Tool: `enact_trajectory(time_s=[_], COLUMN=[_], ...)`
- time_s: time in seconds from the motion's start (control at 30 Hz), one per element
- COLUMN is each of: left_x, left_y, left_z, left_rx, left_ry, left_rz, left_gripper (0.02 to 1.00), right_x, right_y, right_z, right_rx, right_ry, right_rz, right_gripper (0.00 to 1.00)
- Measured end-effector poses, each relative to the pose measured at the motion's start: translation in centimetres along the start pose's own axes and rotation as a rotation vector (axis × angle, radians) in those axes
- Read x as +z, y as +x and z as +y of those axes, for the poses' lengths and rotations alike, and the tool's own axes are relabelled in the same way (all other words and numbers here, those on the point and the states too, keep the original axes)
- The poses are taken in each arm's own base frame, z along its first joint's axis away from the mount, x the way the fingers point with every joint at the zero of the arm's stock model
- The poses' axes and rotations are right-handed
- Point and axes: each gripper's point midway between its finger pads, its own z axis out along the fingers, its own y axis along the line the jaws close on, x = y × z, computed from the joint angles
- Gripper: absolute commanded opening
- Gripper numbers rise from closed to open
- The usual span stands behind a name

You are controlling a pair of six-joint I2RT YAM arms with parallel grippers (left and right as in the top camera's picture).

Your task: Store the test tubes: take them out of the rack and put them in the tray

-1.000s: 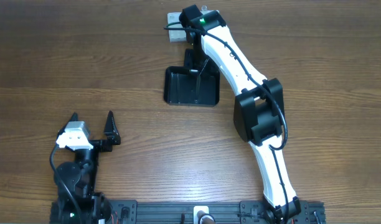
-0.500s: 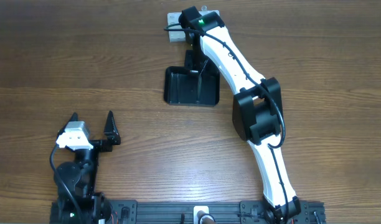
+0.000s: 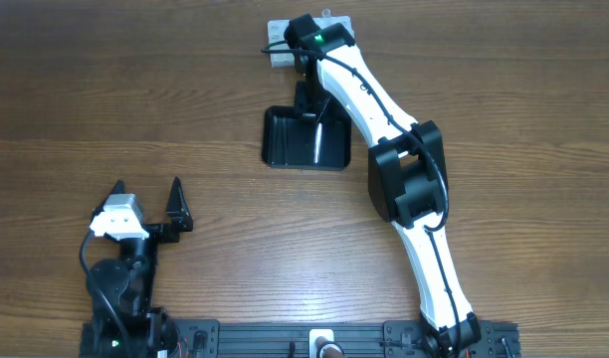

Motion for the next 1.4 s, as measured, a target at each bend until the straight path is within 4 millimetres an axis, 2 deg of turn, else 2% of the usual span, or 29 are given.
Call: enact_trajectory(time_s=[0.1, 0.27, 0.5, 0.63, 0.77, 0.9, 1.1, 1.27, 1.33, 1.4], left_x=[0.0, 0.0, 0.0, 0.0, 0.0, 0.0, 0.0, 0.0, 0.0, 0.0], left_y=[0.0, 0.0, 0.0, 0.0, 0.0, 0.0, 0.0, 0.0, 0.0, 0.0], left_z=[0.0, 0.0, 0.0, 0.0, 0.0, 0.0, 0.0, 0.0, 0.0, 0.0], left_rx=[0.000, 0.000, 0.000, 0.000, 0.000, 0.000, 0.000, 0.000, 0.000, 0.000], left_ry=[0.000, 0.000, 0.000, 0.000, 0.000, 0.000, 0.000, 0.000, 0.000, 0.000], left_rz=[0.000, 0.000, 0.000, 0.000, 0.000, 0.000, 0.000, 0.000, 0.000, 0.000], left_gripper=[0.998, 0.998, 0.998, 0.993, 0.998, 0.998, 0.998, 0.998, 0.998, 0.998], right_x=[0.2, 0.5, 1.5, 1.5, 0.7, -1.7, -7.3, -11.2, -12.5, -13.5], right_y=[0.0, -0.1, 0.0, 0.2, 0.9, 1.0, -0.4, -2.7, -4.3, -5.8], right_z=[0.0, 0.2, 0.2, 0.1, -0.3, -0.3, 0.6, 1.2, 1.3, 1.3], right_rx=[-0.001, 0.000, -0.006, -0.006, -0.008, -0.012, -0.017, -0.021, -0.024, -0.028], right_ry=[0.001, 0.001, 0.013, 0.019, 0.037, 0.037, -0.019, -0.061, -0.062, -0.057], right_rz=[0.001, -0.003, 0.007, 0.017, 0.049, 0.047, -0.043, -0.189, -0.278, -0.357], right_gripper=[0.060, 0.240, 0.268, 0.301, 0.378, 0.441, 0.500, 0.516, 0.524, 0.577])
